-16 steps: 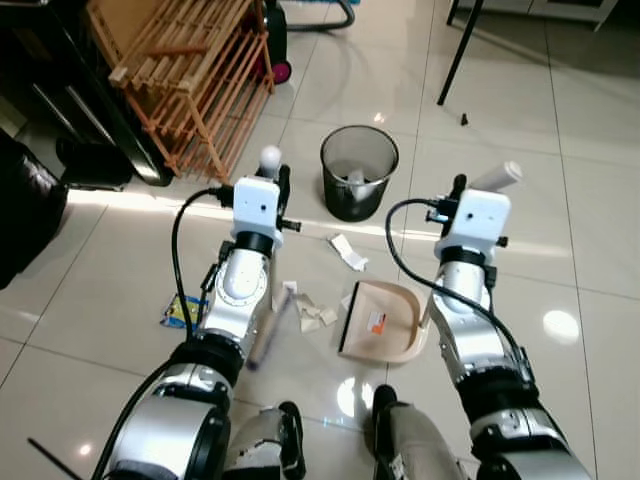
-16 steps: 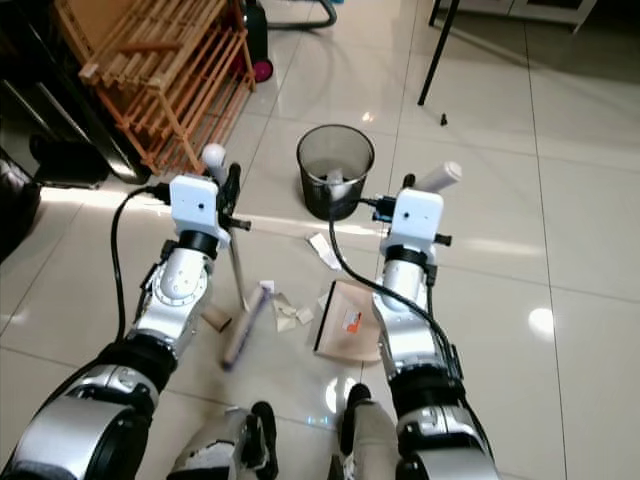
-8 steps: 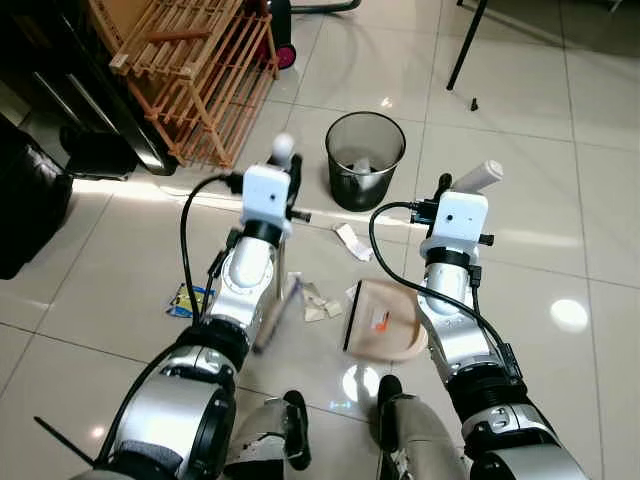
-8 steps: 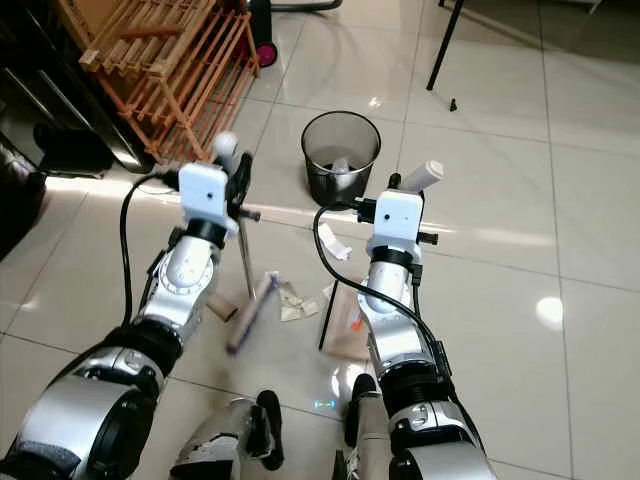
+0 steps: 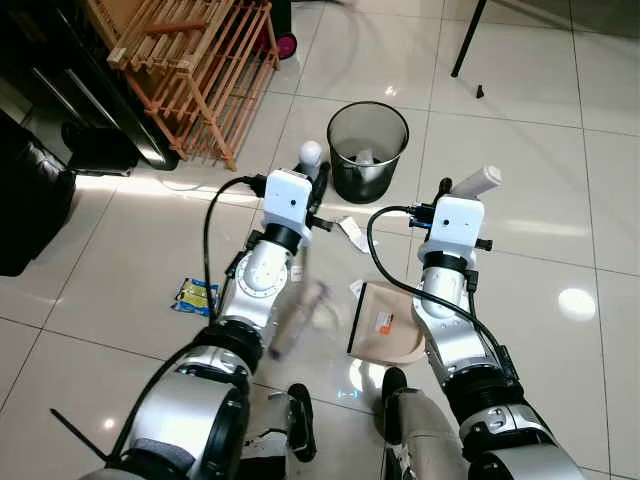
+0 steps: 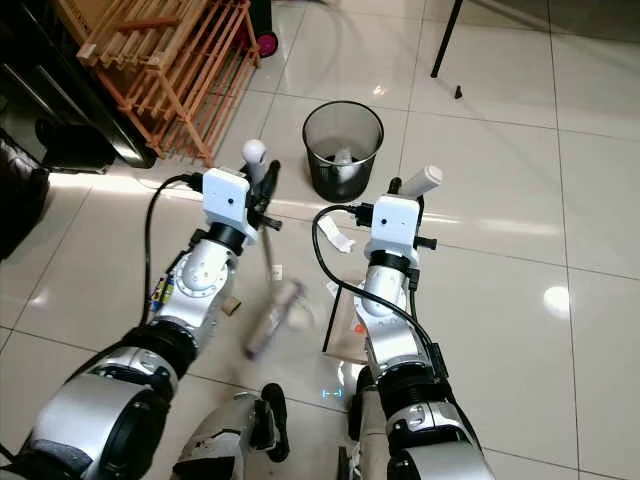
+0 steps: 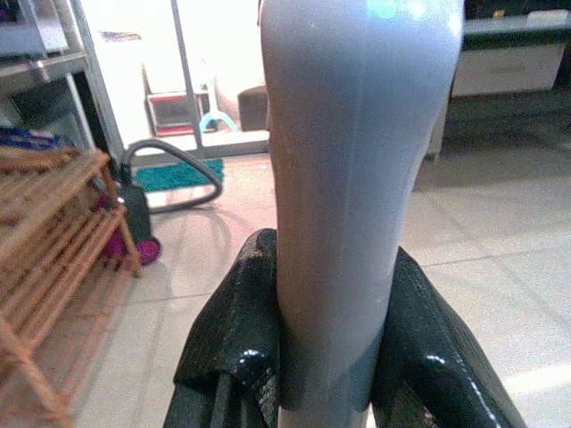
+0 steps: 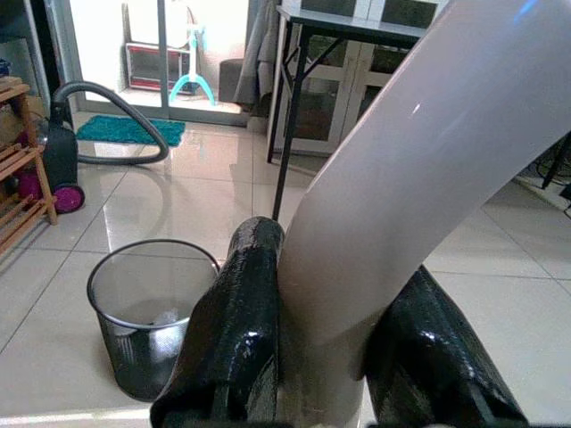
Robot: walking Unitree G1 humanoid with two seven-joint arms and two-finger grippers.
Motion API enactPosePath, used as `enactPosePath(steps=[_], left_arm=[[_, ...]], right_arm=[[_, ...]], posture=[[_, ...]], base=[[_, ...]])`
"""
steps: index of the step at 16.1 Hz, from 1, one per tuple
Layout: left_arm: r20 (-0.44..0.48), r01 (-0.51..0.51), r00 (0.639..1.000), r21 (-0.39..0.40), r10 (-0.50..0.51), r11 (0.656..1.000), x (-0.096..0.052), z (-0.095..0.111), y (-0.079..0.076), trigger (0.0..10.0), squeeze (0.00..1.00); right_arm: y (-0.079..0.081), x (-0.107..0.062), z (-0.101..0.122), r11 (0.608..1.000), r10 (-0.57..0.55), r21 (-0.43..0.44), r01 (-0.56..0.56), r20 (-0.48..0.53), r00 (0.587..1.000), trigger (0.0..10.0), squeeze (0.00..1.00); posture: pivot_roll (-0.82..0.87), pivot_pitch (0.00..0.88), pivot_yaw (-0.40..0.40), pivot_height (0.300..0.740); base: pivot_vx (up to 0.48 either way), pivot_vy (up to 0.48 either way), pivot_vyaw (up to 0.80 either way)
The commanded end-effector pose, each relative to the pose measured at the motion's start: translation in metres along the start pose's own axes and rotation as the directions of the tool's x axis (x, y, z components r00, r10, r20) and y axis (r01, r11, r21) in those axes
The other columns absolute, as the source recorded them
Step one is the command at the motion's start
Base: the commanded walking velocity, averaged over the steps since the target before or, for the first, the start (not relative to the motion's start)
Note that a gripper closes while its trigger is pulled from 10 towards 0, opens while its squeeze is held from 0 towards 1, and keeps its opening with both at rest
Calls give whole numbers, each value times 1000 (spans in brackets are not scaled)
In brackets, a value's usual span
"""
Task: Sweep floor
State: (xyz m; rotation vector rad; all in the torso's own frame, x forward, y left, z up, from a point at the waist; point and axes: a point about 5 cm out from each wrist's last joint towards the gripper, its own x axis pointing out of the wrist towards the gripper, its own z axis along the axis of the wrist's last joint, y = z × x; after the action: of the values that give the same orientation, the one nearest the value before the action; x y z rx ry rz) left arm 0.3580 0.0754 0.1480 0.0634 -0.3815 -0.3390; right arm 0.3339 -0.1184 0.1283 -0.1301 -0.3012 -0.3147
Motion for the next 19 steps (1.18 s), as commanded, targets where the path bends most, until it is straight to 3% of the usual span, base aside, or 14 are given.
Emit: enactPosePath(steps=[1, 4, 5, 8, 11, 13, 16, 18, 19], left_arm=[[-1, 3, 1000, -29, -3, 1000, 2, 1, 1, 10000, 0], [89, 75, 994, -153, -62, 985, 13, 16, -13, 10000, 0], [99, 79, 993, -157, -64, 984, 14, 18, -13, 10000, 0], [192, 87, 981, -283, -32, 955, 25, 38, -21, 10000, 0], [264, 174, 960, -295, -95, 940, 29, 52, -31, 10000, 0], [331, 238, 933, -267, -143, 934, 29, 68, -23, 10000, 0], [407, 299, 894, -236, -185, 924, 26, 99, 1, 10000, 0], [430, 315, 880, -205, -205, 927, 19, 118, 21, 10000, 0], [424, 302, 881, -161, -211, 939, 10, 130, 39, 10000, 0]], right_arm=[[5, -5, -4, 1000, 10, 5, -10, -17, 1000, 10000, 0], [2, -7, -8, 1000, -9, 21, 10, -44, 999, 10000, 0], [2, -7, -9, 1000, -10, 23, 11, -47, 999, 10000, 0], [4, -5, -6, 999, -1, 44, 3, -48, 999, 10000, 0], [1, -1, -7, 999, 2, 44, 0, -52, 999, 10000, 0], [-6, 3, -8, 999, -3, 41, 5, -55, 998, 10000, 0], [-20, 8, -15, 997, -46, 52, 51, -94, 995, 10000, 0], [-29, 10, -19, 995, -70, 57, 76, -110, 991, 10000, 0], [-38, 12, -22, 993, -91, 65, 100, -125, 988, 10000, 0]], posture=[[11, 403, 122, 740], [18, 387, 121, 740], [18, 386, 120, 740], [10, 362, 114, 740], [7, 353, 112, 740], [11, 327, 109, 740], [27, 310, 107, 740], [38, 284, 102, 740], [40, 275, 94, 740]], base=[[0, 0, 0], [0, 0, 0], [0, 0, 0], [0, 0, 0], [0, 0, 0], [0, 0, 0], [0, 0, 0], [0, 0, 0], [0, 0, 0]])
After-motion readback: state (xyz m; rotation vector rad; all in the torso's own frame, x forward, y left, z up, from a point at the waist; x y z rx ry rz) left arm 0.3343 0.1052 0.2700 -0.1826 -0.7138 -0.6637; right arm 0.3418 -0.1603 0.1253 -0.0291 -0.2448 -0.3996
